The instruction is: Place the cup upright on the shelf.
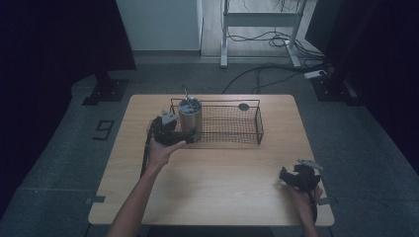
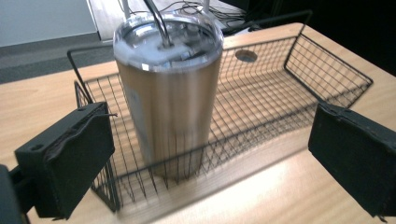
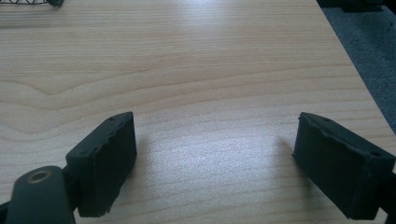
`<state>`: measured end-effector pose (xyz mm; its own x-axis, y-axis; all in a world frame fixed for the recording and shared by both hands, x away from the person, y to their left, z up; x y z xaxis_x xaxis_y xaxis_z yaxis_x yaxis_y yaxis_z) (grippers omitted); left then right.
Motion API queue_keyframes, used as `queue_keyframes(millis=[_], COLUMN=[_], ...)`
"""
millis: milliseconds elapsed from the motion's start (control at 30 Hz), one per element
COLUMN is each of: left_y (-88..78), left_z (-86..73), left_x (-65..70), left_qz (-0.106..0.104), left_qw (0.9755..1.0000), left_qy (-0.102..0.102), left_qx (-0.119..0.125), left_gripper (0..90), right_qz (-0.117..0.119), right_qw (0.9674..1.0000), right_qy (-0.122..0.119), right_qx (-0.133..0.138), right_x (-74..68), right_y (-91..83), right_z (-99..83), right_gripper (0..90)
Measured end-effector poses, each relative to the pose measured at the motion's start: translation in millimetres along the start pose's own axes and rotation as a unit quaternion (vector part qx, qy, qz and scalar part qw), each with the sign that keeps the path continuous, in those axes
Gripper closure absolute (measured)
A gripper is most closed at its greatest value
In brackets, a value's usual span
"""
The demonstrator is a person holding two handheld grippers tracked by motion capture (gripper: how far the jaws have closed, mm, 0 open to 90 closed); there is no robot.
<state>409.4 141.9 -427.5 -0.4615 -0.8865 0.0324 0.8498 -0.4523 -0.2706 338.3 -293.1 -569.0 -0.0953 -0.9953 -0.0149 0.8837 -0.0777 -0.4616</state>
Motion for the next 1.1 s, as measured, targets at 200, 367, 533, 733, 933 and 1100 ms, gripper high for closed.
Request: queue_keyframes(millis=[200,367,533,733,933,1100], left_y=[-20.3,-42.1,-54.1,-67.4,-72.9,-73.4], left_z=[-21.1,-47.9,-65.7,-89.6,-113.2,-120.9], left_x=[1.2,1.8,3.1,1.9,-2.6,-4.7], left_qz=[-0.017,-0.034,-0.038,-0.038,-0.028,-0.021], left_qw=[0.9998,0.9992,0.9988,0.9983,0.9979,0.9976], left_qy=[0.002,-0.009,-0.003,-0.01,-0.017,-0.015], left_qx=[-0.013,-0.022,-0.032,-0.043,-0.056,-0.064], left_gripper=[1.7,2.3,2.8,3.0,3.3,3.8], right_qz=[0.0,0.0,0.0,0.0,-0.001,-0.001], right_qw=[1.0,1.0,1.0,1.0,1.0,1.0], right_qy=[0.0,-0.001,-0.001,-0.001,-0.001,-0.001], right_qx=[0.0,0.0,0.0,0.0,0.0,0.0], right_x=[0.0,0.0,0.0,0.0,-0.1,-0.1], right_y=[-0.1,0.0,0.0,0.0,0.0,0.0], right_z=[0.0,0.0,0.0,0.0,0.0,0.0], right_gripper=[13.0,13.0,13.0,13.0,13.0,13.0])
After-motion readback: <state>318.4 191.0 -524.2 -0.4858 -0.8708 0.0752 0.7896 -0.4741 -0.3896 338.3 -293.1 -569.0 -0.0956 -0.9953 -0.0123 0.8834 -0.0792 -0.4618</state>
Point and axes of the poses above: each handheld gripper's, and its own axes: y roughly forward along the jaws, z roughly out of its top, x roughly to its right, the point moved 2 cm from there along y, roughly forward along the jaws, and after that the axes turned 15 degrees about x, right-handed, at the moved point
